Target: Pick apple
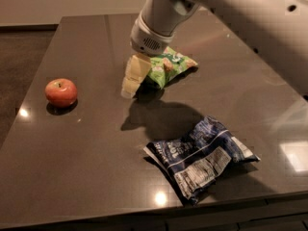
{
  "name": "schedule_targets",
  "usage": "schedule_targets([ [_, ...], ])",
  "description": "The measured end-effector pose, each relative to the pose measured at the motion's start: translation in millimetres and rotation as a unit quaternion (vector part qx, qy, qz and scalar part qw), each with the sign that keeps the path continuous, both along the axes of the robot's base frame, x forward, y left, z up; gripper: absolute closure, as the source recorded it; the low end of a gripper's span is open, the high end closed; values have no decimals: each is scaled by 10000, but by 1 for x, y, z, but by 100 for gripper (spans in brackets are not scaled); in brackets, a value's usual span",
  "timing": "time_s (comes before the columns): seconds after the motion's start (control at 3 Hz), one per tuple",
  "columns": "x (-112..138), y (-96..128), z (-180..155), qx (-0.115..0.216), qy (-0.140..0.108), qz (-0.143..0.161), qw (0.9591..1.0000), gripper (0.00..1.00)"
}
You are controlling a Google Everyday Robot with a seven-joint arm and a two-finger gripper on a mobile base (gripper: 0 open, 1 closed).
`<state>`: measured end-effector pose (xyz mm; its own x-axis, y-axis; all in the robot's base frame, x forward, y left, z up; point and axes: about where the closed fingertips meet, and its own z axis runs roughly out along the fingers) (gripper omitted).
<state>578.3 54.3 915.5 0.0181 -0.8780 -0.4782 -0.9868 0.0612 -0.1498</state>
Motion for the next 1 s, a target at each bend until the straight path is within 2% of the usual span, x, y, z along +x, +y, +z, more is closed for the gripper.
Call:
schedule_targets([
  [0.67, 6, 79, -14, -77, 194, 181, 9996, 0],
  [1.0, -1, 114, -25, -202, 250, 344, 9989, 0],
])
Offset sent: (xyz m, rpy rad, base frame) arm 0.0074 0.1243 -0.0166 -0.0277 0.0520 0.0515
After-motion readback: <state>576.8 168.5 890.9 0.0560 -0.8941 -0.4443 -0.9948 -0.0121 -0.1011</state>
